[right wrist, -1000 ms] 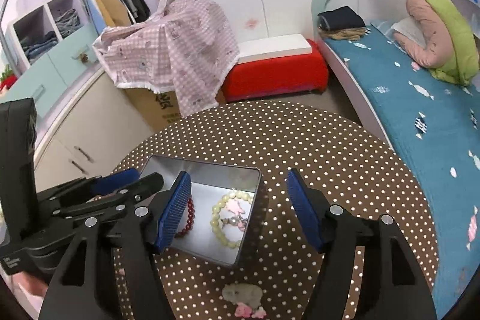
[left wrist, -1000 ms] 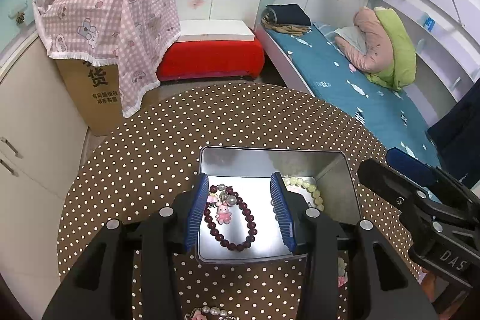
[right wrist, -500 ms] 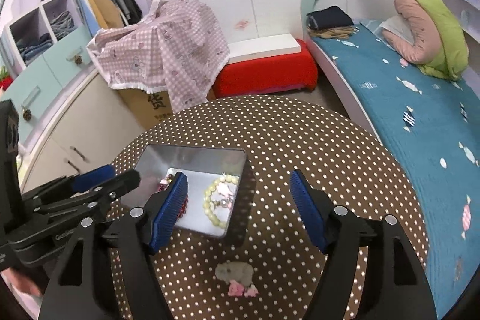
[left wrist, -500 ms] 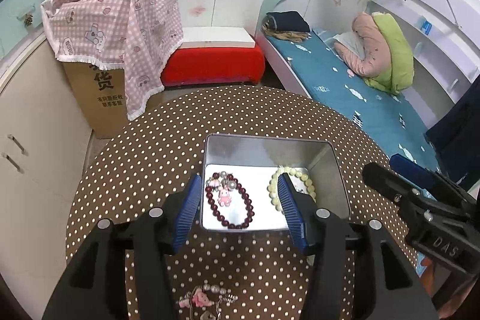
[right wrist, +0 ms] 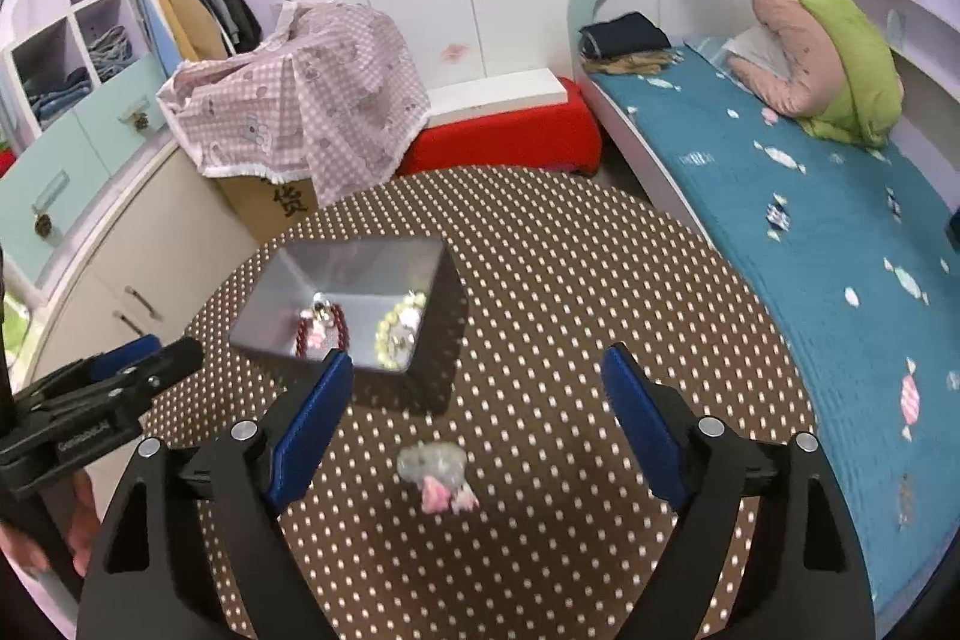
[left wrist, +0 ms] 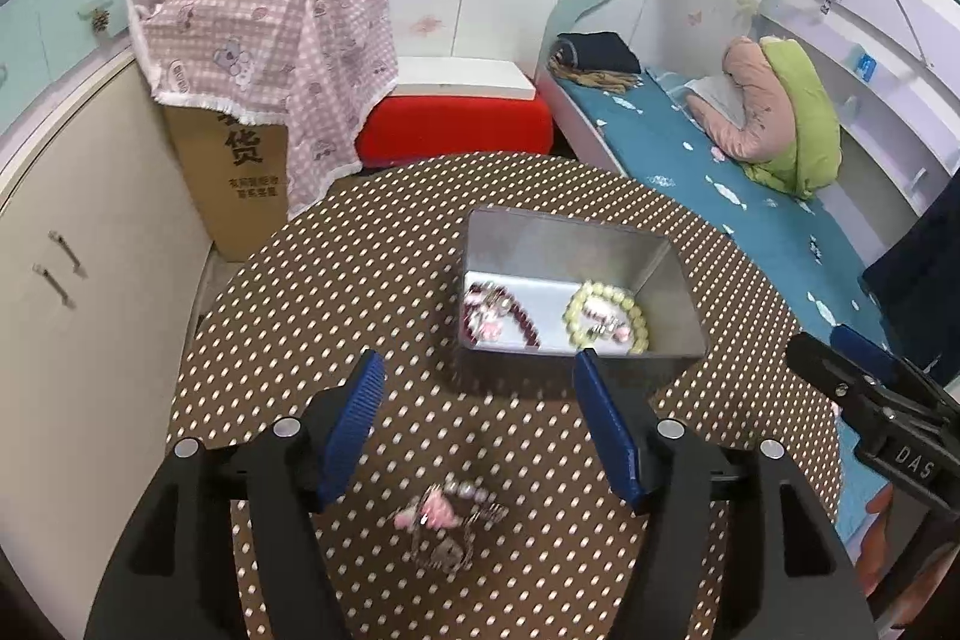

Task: Organize jewelry
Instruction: 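Withdraw both tools from the box back over the jade pendant and pearl chain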

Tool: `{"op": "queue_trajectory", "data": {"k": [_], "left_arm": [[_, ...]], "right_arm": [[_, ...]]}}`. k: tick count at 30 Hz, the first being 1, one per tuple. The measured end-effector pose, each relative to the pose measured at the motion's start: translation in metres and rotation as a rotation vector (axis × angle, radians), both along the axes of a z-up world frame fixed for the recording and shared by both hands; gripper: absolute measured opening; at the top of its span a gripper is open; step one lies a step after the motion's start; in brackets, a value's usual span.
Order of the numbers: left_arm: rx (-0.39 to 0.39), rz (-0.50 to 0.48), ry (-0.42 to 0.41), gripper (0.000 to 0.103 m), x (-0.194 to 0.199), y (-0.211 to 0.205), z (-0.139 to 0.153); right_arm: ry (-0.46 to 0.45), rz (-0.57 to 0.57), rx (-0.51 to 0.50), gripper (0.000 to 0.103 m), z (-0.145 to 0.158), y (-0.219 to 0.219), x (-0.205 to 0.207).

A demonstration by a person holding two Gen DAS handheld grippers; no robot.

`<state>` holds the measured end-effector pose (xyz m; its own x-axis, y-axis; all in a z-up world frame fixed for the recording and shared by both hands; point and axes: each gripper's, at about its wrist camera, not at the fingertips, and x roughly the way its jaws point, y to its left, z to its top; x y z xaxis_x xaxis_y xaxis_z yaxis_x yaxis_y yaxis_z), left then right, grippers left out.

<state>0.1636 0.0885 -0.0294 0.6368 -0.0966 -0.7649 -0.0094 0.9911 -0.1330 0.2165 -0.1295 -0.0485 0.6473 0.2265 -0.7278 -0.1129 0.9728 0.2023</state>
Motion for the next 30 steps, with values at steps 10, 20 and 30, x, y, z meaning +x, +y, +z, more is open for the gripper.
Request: {"op": "queue_trajectory", "data": {"k": [10, 20, 30], "left_arm": [[-0.033, 0.079, 0.038, 0.067, -0.034, 0.029, -0.02], [-0.046, 0.107, 0.112, 0.067, -0.047, 0.047, -0.051], [-0.089, 0.066, 0.163, 0.067, -0.056, 0.043, -0.071]], "right_arm": [[0.062, -0.01, -0.047, 0.084, -0.025, -0.01, -0.021], [0.132, 0.018, -0.087, 0.083, -0.059, 0.0, -0.028], [0.17, 0.054, -0.11, 0.083, -0.086, 0.02, -0.026]]}}
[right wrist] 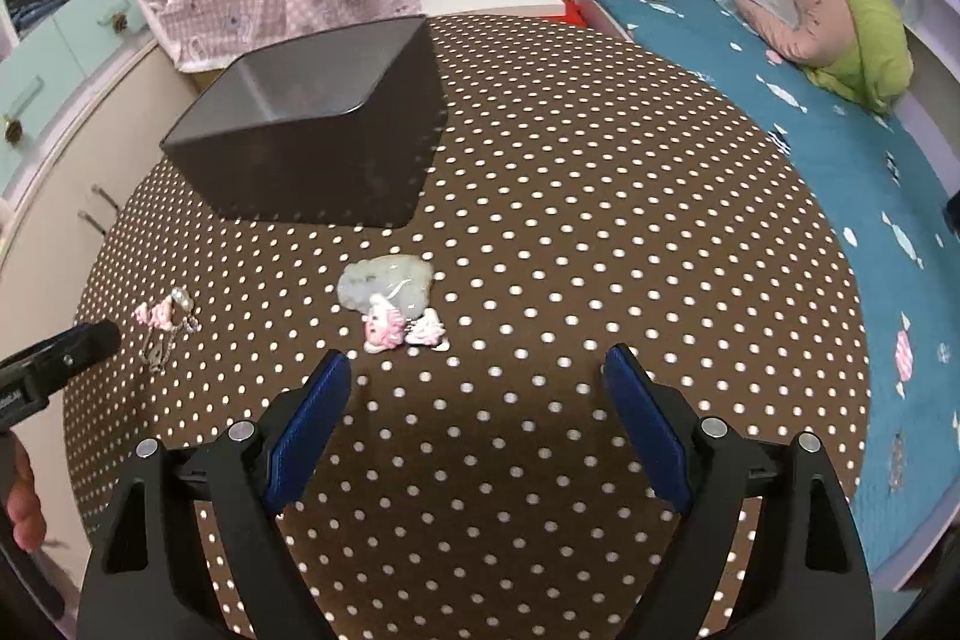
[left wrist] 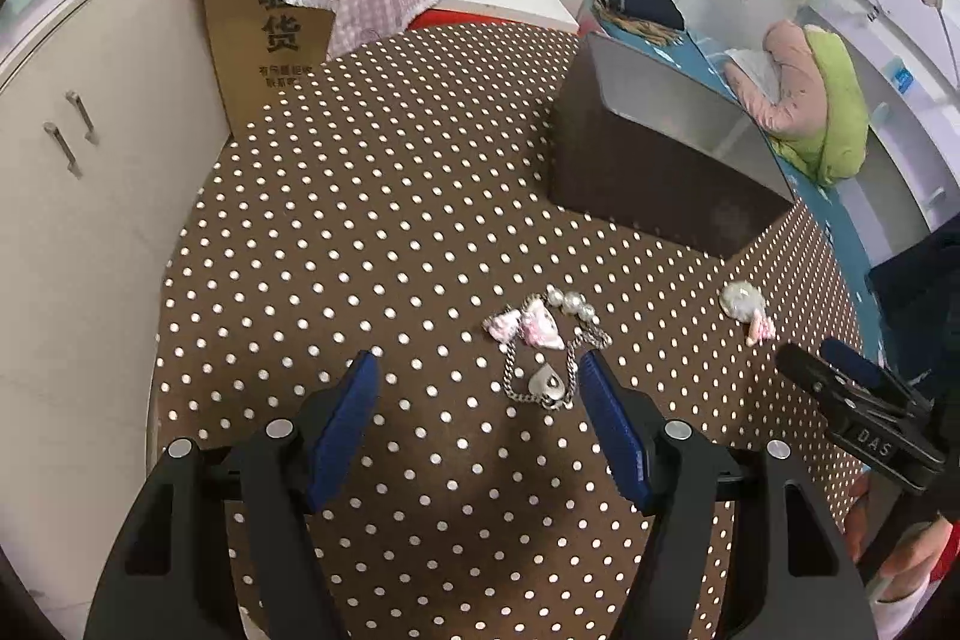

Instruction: Organize jewelry

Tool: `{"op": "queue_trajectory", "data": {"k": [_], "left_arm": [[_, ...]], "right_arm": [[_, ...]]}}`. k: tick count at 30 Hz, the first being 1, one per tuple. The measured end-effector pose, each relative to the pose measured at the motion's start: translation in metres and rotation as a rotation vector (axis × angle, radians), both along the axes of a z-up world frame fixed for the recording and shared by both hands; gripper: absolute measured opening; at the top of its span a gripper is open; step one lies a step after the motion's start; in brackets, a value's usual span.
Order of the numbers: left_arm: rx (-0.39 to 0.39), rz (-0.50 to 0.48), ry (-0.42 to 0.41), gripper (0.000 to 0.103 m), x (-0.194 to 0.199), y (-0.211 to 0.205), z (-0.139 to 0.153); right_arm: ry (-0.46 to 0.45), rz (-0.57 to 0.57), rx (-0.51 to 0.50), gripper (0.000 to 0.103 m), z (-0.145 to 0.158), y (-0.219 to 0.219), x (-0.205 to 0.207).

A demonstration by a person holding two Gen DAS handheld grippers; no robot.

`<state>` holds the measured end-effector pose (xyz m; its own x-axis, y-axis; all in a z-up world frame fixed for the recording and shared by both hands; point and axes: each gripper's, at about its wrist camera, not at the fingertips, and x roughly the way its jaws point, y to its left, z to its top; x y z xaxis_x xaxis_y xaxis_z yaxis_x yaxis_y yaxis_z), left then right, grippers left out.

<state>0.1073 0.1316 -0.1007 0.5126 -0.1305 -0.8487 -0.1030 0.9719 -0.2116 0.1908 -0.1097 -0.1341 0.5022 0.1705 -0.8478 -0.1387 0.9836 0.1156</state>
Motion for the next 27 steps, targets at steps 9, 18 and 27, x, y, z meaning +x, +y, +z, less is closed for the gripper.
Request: {"op": "queue_trajectory", "data": {"k": [9, 18, 27], "left_arm": [[-0.018, -0.027, 0.017, 0.067, 0.012, -0.011, -0.011], [0.061, -0.043, -0.013, 0.035, 0.024, -0.024, -0.013], [0.026, -0.063, -0.022, 0.008, 0.026, -0.019, -0.011]], "right_arm": [[-0.01, 0.066, -0.093, 0.067, -0.01, 0.035, 0.007], [-0.015, 0.058, -0.083, 0.05, -0.005, 0.035, 0.012], [-0.018, 0.056, -0.055, 0.024, -0.008, 0.028, 0.014]]}}
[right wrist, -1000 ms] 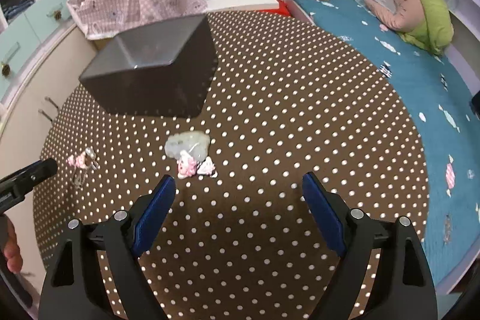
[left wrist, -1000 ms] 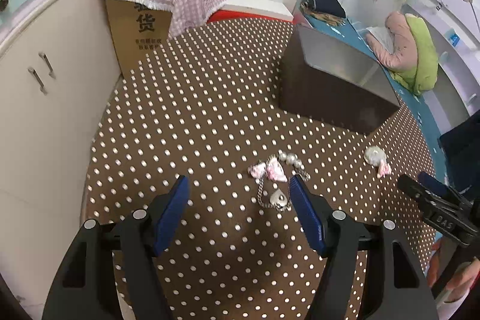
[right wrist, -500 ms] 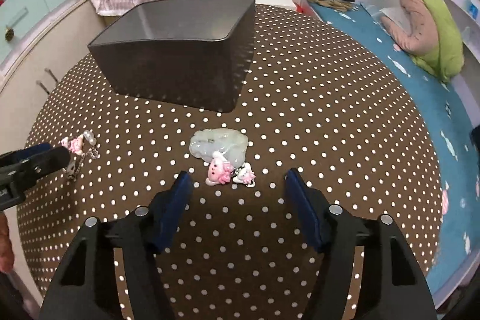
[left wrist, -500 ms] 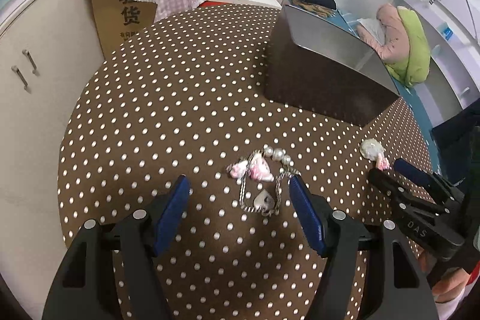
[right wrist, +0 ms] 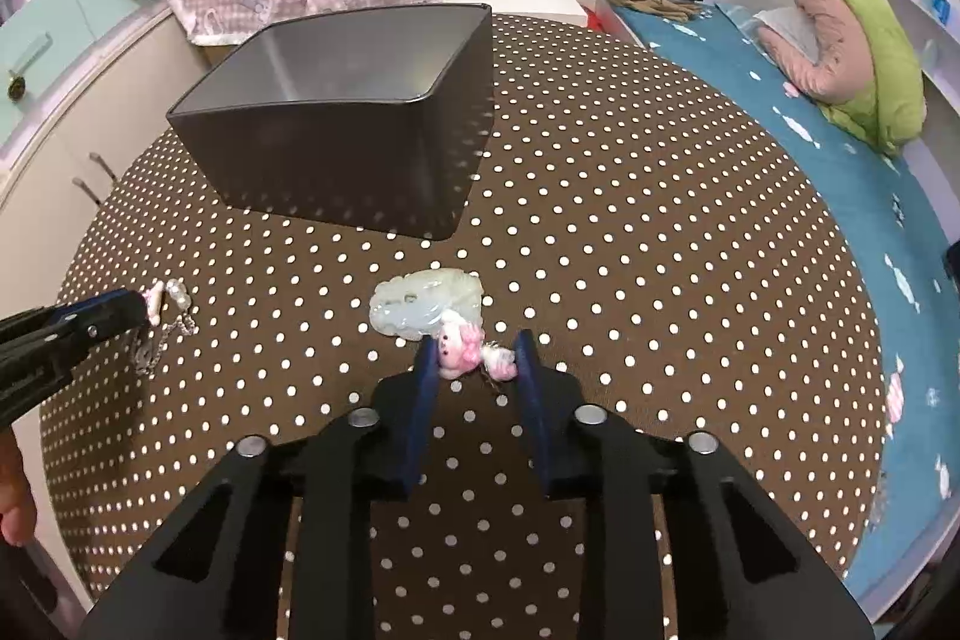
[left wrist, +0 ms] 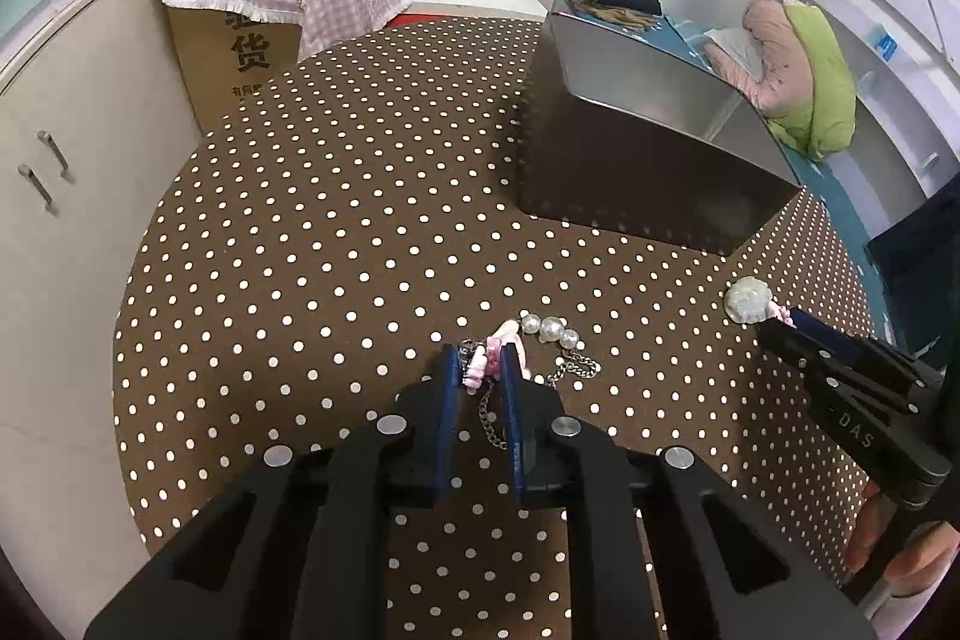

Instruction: Organize jewelry

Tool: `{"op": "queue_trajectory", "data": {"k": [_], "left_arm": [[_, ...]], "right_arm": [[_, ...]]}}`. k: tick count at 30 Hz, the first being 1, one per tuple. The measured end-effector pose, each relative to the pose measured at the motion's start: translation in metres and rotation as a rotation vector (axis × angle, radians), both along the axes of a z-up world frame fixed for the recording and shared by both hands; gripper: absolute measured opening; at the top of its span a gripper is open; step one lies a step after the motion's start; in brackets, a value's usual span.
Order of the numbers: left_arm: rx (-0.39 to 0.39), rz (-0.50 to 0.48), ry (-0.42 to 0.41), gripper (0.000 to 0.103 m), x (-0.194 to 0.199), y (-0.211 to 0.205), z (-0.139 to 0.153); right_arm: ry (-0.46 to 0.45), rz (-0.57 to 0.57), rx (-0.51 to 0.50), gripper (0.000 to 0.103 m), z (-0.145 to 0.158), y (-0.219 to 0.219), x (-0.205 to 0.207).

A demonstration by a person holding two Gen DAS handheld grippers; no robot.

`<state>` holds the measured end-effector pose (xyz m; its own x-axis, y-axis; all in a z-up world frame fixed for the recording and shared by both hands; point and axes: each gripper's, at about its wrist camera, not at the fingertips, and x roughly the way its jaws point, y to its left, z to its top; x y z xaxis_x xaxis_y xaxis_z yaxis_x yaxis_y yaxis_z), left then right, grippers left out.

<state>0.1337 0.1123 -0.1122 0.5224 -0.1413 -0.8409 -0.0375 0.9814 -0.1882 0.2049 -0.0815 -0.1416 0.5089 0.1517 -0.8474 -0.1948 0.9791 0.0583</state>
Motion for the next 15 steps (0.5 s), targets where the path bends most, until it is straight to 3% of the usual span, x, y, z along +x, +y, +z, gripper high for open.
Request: {"op": "queue_trajectory", "data": {"k": [15], "left_arm": [[-0.071, -0.008, -0.095, 0.008, -0.021, 0.026, 0.04]], "right_arm": [[-0.009, -0.01, 0.082, 0.022, 0.012, -0.016, -0.013]]}}
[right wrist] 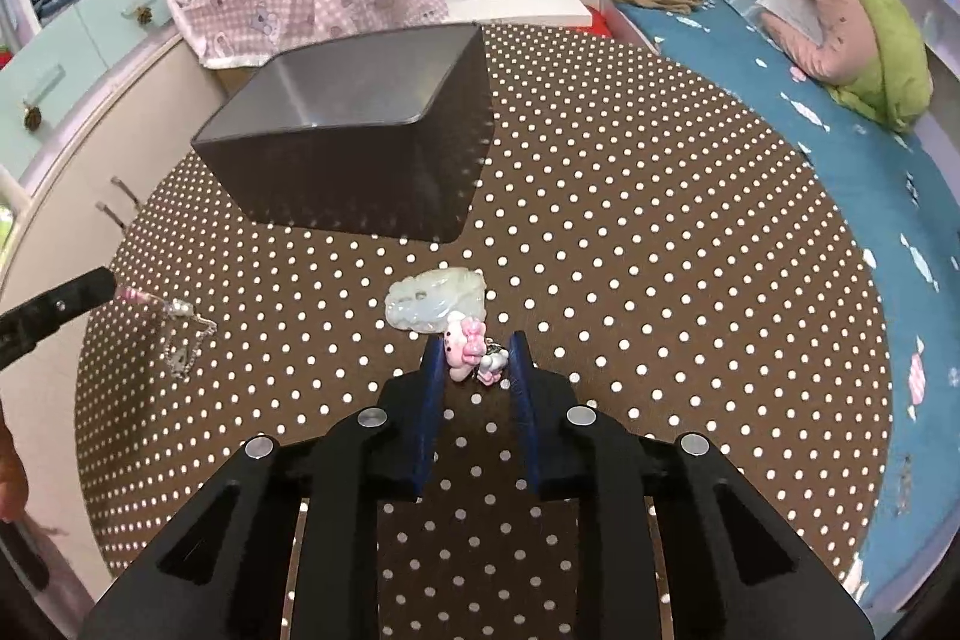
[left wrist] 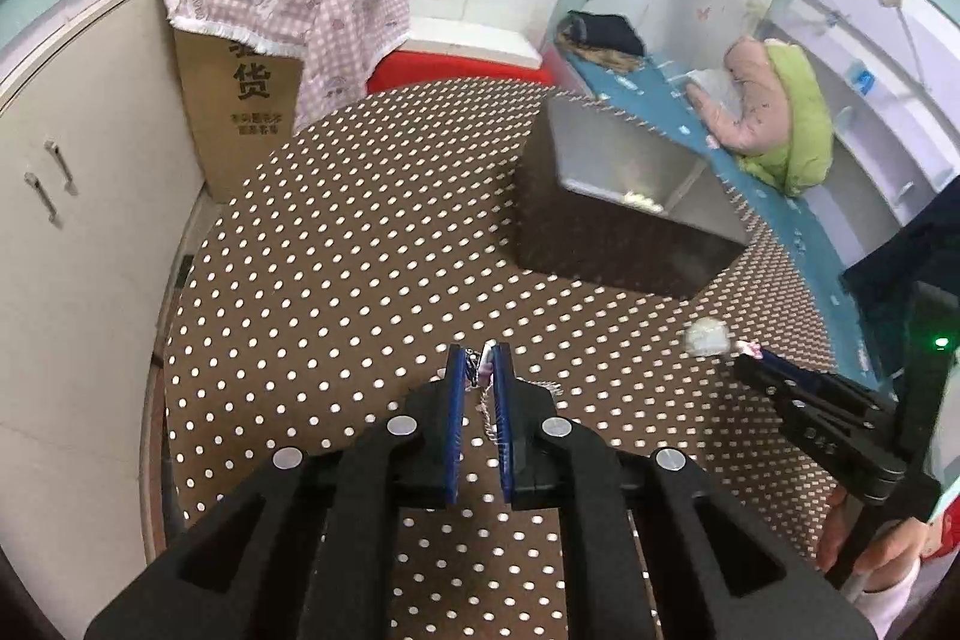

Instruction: Organize jewelry

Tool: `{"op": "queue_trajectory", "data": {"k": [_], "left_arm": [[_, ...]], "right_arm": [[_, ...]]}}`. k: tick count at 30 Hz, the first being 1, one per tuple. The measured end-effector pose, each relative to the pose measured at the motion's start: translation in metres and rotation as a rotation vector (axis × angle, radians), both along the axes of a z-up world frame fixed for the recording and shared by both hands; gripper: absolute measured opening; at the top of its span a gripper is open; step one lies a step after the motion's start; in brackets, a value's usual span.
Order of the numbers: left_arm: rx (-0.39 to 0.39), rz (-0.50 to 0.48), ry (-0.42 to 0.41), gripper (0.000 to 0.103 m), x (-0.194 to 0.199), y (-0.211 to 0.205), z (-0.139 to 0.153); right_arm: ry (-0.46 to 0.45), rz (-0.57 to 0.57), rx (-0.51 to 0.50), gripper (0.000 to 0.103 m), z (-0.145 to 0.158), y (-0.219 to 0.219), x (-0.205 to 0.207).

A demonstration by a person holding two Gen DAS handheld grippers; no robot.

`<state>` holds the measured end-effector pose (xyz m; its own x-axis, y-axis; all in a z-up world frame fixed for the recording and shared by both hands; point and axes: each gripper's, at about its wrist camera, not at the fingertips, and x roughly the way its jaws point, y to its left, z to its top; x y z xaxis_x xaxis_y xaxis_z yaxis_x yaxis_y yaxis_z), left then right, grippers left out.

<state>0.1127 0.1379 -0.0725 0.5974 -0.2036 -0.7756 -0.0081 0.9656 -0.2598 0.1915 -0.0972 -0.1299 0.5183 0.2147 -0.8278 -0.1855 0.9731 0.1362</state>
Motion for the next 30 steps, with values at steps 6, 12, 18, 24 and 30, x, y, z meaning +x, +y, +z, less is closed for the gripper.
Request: {"op": "queue_trajectory", "data": {"k": [6, 12, 18, 24, 30], "left_arm": [[-0.047, -0.074, -0.056, 0.008, -0.006, -0.01, 0.022], [-0.036, -0.111, -0.084, 0.008, -0.001, -0.027, 0.034], [-0.038, -0.133, -0.092, 0.008, 0.007, -0.035, 0.039], [-0.037, -0.141, -0.102, 0.008, 0.02, -0.039, 0.043], [-0.029, -0.151, -0.108, 0.008, 0.04, -0.044, 0.048]], "right_arm": [[-0.015, -0.014, 0.013, 0.022, 0.005, -0.008, -0.004], [-0.031, -0.023, 0.035, 0.022, 0.014, -0.017, -0.005], [-0.071, -0.022, 0.048, 0.022, 0.033, -0.022, -0.006], [-0.124, -0.012, 0.052, 0.022, 0.057, -0.021, -0.002], [-0.164, -0.005, 0.059, 0.022, 0.077, -0.015, 0.011]]}}
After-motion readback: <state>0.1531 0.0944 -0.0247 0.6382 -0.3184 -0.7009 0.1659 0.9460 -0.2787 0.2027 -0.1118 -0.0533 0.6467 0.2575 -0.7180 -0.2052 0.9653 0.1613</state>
